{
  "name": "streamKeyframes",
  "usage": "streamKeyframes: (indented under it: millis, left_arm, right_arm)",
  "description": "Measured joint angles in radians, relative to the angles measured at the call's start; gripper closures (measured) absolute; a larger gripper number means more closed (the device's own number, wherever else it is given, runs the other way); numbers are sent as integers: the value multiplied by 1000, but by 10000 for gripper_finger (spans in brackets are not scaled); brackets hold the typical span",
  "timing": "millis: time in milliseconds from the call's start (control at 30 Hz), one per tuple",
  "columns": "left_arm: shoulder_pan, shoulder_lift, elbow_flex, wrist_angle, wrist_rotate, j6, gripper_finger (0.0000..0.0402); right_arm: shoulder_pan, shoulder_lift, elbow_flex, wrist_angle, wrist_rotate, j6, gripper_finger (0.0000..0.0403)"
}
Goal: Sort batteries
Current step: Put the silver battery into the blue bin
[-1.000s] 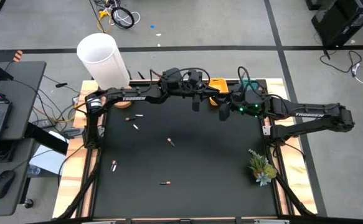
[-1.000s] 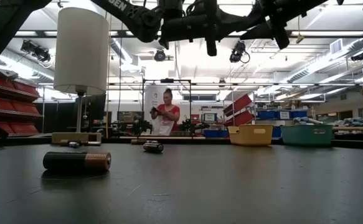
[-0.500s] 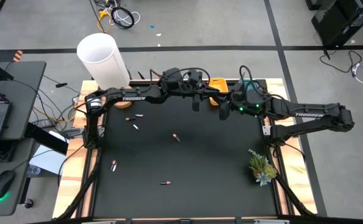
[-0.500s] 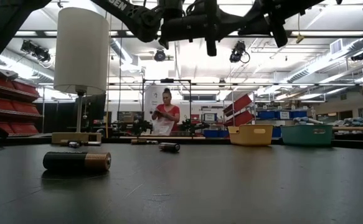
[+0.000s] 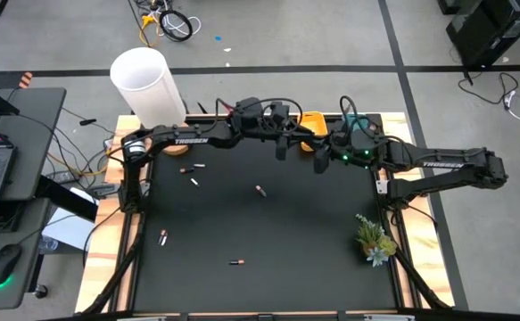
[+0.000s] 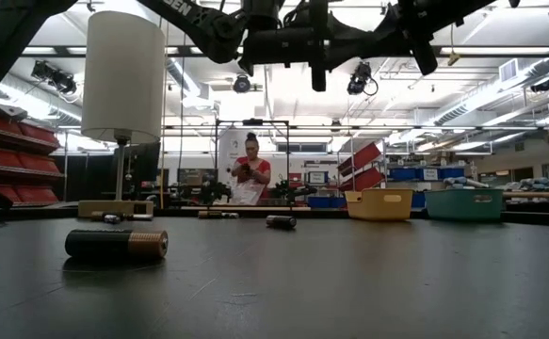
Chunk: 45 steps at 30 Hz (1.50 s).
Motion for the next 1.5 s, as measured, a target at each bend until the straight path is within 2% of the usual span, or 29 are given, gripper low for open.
streamKeyframes:
  millis: [167,300,467,733,1100,1367,1500]
  left_arm:
    - [23,0,0,-19,-11,-12,246]
    - [59,4,12,-57,-23,-79,211]
    - [88,2,55,-133,-24,-130,205]
    - [80,3,55,-138,-13,-129,209]
    - [75,3,55,-130,-26,-108,209]
    - [60,3,55,-129,-26,-103,209]
    - [60,2,55,-129,-26,-104,209]
  right_arm:
    - [-1,0,1,-5,4,21,373]
    - [-14,-4,58,-149,60,101,373]
    - [-86,-2,125,-435,117,236,373]
    - [-279,-1,139,-730,98,380,373]
    - [-582,44,139,-785,1,242,373]
    - [-739,234,139,-764,-106,117,373]
    - [-774,342,139,-763,-146,77,373]
